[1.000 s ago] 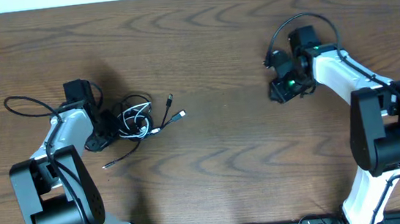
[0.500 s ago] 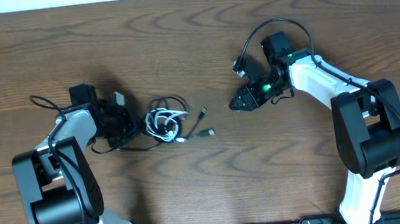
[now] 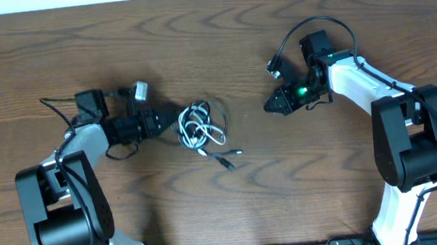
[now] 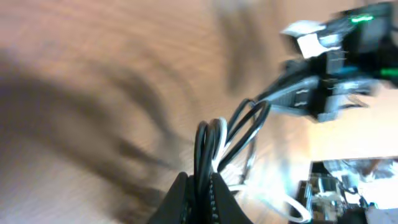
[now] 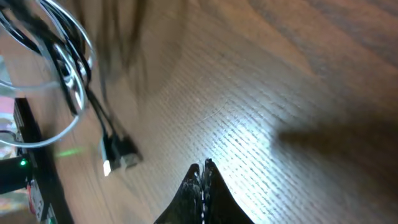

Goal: Untangle cables

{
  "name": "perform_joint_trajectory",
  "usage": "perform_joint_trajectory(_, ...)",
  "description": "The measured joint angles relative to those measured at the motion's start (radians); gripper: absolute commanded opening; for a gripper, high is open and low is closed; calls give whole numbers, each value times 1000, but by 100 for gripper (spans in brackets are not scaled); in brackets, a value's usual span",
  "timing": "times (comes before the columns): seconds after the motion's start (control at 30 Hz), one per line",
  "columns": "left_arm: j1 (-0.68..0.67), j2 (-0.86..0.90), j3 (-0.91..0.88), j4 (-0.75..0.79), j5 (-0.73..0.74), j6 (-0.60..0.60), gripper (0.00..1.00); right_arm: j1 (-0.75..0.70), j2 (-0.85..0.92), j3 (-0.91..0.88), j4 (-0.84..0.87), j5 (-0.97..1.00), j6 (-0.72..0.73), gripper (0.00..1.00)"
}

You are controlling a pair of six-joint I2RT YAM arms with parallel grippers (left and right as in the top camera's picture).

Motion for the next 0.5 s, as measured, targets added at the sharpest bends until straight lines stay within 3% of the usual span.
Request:
perform_joint_trajectory(0.23, 0, -2, 0, 61, 154, 5, 7, 15, 0, 0, -17, -63, 2, 2)
perform_joint_trajectory(0.37, 0, -2, 0, 93, 220, 8, 7, 43, 0, 0, 1, -114, 28, 23)
perform_joint_trajectory(0.5, 0, -2, 0, 102, 249, 11, 7, 79, 0, 0, 49, -159, 84, 24)
